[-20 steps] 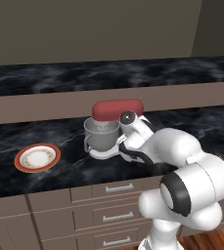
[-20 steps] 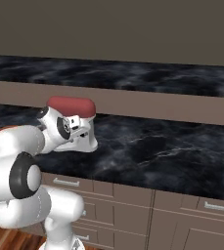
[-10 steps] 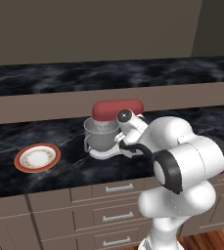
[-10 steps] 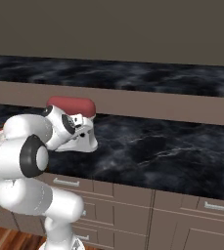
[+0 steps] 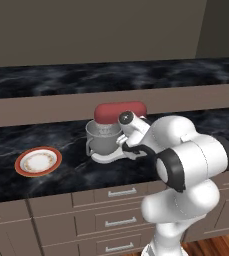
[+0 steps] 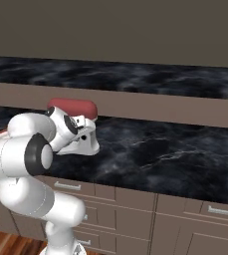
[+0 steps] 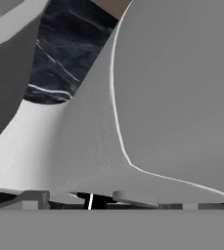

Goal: Add butter and sugar cubes to the stand mixer bowl and then turn on the stand mixer to begin making frosting.

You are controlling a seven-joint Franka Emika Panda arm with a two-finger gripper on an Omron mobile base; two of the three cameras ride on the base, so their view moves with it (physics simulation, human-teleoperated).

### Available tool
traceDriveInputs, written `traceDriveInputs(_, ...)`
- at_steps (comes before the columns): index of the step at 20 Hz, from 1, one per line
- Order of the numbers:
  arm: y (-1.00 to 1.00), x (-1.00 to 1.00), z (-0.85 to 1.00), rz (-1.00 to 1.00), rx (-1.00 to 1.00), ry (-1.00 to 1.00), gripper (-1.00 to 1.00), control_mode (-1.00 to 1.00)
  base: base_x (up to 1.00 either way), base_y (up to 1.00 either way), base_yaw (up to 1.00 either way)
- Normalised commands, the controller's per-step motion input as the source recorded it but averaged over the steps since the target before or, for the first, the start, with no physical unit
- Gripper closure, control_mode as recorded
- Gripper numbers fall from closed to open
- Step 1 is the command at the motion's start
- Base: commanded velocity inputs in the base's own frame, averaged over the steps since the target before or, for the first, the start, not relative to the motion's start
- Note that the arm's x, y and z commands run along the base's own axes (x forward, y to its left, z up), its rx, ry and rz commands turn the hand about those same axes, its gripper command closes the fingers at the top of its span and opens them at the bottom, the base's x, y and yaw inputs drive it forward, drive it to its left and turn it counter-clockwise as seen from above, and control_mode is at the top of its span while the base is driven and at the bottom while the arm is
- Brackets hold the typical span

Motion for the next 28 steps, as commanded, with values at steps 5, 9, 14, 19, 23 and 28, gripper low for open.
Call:
traceDriveInputs(5, 0.0, 0.14, -0.27, 0.0, -0.01, 0.0, -1.0, -1.0, 0.0, 0.0, 0.0)
traceDriveInputs(9, 0.0, 0.19, -0.26, -0.01, 0.0, 0.0, -1.0, -1.0, 0.0, 0.0, 0.0)
traceDriveInputs(14, 0.0, 0.06, -0.21, -0.01, 0.0, 0.0, -1.0, -1.0, 0.0, 0.0, 0.0)
traceDriveInputs(19, 0.01, 0.14, -0.11, -0.02, 0.0, 0.01, -1.0, -1.0, 0.0, 0.0, 0.0)
traceDriveInputs(23, 0.01, 0.23, -0.09, -0.01, 0.0, 0.04, 1.0, -1.0, 0.0, 0.0, 0.0)
traceDriveInputs(28, 0.0, 0.24, -0.07, 0.0, 0.0, 0.03, 1.0, -1.0, 0.0, 0.0, 0.0)
